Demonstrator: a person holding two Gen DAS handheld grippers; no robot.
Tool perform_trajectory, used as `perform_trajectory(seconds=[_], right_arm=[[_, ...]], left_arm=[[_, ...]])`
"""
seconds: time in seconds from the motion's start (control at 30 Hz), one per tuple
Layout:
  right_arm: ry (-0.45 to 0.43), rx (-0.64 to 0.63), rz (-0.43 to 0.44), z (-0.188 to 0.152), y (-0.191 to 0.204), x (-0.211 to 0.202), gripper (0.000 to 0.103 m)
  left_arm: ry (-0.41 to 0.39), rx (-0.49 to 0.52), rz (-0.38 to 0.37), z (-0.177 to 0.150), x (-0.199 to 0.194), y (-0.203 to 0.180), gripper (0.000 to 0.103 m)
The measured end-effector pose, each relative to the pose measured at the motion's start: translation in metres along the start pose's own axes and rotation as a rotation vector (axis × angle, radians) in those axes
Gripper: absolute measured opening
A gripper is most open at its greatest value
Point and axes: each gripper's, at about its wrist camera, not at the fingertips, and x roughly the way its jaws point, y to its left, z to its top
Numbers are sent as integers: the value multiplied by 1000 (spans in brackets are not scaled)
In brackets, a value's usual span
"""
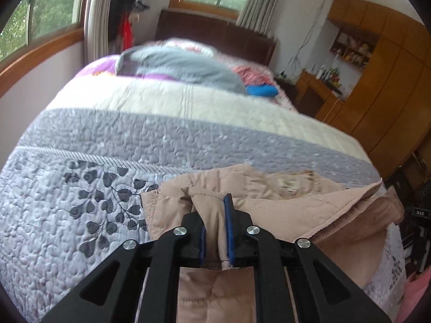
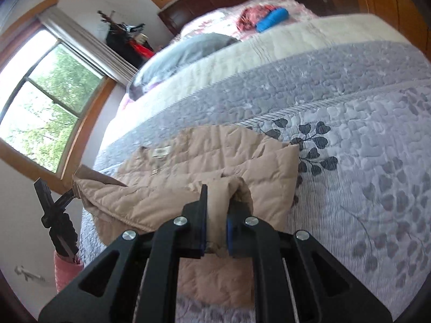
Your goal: Fold large clothes
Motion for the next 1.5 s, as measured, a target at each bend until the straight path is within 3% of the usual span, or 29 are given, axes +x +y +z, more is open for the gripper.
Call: perform_trajectory(seconds=[0.23, 0.37, 0.53, 0.6, 0.67, 0.77, 0.93, 0.97, 1.03, 1.1, 1.17, 1.27, 1.4, 1.5], right_arm=[[76, 48, -30, 17, -21, 49, 13], [77, 94, 48, 16, -34, 48, 24], [35, 139, 187, 8, -45, 25, 39], [3, 108, 161, 3, -42, 14, 57], [-17, 49, 114, -6, -33, 4, 58], [0, -4, 97, -24, -23, 1, 58], [63, -75, -14, -51, -11, 19, 58], [70, -78, -29, -53, -10, 25, 58], [77, -92, -55, -57, -8, 32, 46], [89, -106, -79, -59, -4, 39, 19], [71, -130, -91, -57, 7, 38, 10], [4, -141, -68, -46, 19, 24, 8], [-57, -124, -22, -29, 23, 11, 8], [-37, -103, -72, -19, 19, 26, 8]], left_arm=[[128, -93, -5, -1, 72, 32, 14], [170, -131, -62, -5, 83, 44, 17], [175, -257, -227, -1, 59, 66, 42], [147, -290, -249, 0, 42, 77, 49], [122, -309, -260, -2, 23, 88, 49], [115, -264, -211, -11, 7, 88, 49], [187, -138, -141, -47, 10, 63, 50], [200, -127, -140, -52, 11, 60, 51], [230, -78, -116, -65, 23, 46, 51], [213, -26, -33, -73, 28, 33, 47], [171, 36, 38, -76, 24, 19, 27], [92, 65, 59, -70, 8, 9, 11], [-26, 25, 12, -53, -17, 12, 10], [-19, 11, 26, -45, -6, 16, 10]])
